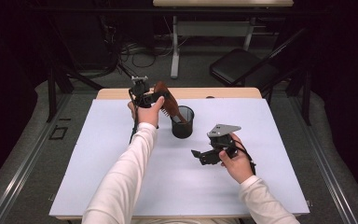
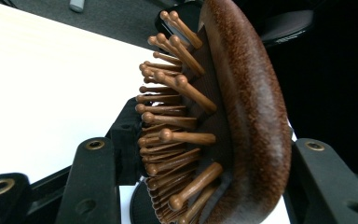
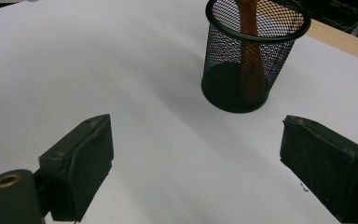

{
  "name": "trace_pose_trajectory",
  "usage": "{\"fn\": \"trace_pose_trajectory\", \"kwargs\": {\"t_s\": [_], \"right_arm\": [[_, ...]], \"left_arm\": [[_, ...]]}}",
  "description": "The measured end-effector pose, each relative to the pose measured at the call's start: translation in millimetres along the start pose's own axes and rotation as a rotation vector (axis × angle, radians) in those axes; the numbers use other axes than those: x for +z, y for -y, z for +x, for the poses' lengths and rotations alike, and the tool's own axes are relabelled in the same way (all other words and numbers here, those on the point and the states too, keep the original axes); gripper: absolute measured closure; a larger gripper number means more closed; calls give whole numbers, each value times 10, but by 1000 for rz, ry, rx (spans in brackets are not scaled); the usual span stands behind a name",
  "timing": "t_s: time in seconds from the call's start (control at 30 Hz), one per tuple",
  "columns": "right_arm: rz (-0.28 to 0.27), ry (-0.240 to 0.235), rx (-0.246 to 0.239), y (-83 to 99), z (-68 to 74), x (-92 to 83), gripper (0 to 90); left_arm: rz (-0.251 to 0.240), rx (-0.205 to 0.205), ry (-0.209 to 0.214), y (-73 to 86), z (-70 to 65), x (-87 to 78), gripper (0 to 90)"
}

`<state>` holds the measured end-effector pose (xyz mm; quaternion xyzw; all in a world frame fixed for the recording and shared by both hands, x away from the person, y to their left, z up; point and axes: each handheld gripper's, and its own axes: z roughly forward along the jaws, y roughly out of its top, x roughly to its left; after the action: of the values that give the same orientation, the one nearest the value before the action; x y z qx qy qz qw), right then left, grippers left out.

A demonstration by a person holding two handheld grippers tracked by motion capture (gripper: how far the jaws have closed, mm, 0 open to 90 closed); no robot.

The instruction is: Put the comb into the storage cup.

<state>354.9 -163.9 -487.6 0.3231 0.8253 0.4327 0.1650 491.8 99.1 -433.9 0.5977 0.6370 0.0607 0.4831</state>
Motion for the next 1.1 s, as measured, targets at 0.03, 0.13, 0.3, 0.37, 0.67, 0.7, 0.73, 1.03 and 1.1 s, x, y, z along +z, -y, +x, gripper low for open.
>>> {"fn": "trace_pose_trajectory", "kwargs": {"t_s": [0.03, 0.13, 0.3, 0.37, 0.67, 0.7, 0.73, 1.03, 1.1], "right_arm": [[0, 0, 1, 0, 0, 0, 94], [1, 1, -1, 1, 0, 1, 94], [3, 0, -2, 1, 1, 4, 94], [4, 1, -3, 2, 1, 4, 94], [7, 1, -1, 11, 1, 14, 94], [8, 2, 0, 11, 3, 17, 94], [8, 2, 0, 11, 3, 17, 94], [10, 2, 1, 13, -1, 17, 94], [11, 3, 1, 15, -5, 18, 95]], "left_arm": [[-1, 1, 0, 0, 1, 1, 473], [0, 4, -3, -3, 8, 2, 470], [1, 3, -5, -6, 8, 1, 465], [-1, 2, -5, -6, 11, 3, 462], [2, 12, -6, -6, 9, 4, 454], [1, 14, -8, -6, 8, 4, 452], [1, 15, -9, -6, 8, 5, 451], [0, 17, -14, -8, 11, 6, 445], [-3, 21, -16, -7, 7, 10, 442]]}}
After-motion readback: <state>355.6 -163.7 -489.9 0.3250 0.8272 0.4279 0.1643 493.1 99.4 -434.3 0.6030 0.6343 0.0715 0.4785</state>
